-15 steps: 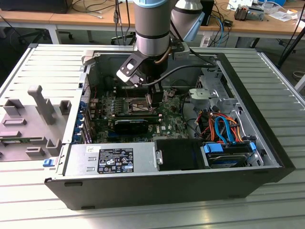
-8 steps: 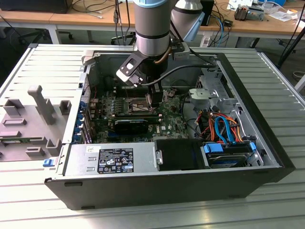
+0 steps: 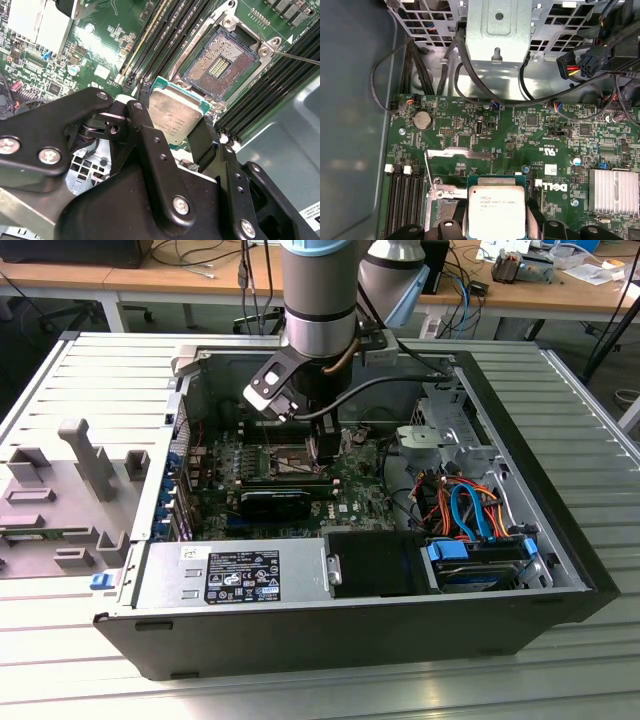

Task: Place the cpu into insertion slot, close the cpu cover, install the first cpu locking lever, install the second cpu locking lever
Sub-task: 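Place the cpu into insertion slot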

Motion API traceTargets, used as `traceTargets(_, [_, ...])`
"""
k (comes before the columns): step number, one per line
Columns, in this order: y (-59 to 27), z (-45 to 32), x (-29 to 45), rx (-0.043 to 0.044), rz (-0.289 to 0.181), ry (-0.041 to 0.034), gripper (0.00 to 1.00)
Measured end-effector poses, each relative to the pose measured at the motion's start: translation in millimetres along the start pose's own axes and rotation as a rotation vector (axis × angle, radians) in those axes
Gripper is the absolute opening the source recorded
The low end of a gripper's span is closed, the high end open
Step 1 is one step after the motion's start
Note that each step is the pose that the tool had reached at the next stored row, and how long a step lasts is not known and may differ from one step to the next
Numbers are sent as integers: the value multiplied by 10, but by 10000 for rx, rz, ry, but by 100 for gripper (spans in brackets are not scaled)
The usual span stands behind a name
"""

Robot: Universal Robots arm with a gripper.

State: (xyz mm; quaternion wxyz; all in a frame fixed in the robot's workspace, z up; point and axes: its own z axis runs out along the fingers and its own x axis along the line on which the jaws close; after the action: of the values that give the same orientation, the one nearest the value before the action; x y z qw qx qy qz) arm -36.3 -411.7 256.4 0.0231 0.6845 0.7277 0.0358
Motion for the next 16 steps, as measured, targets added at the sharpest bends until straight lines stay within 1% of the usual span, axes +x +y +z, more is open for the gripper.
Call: traceTargets(16, [0,1,0,-5,385,-33,55])
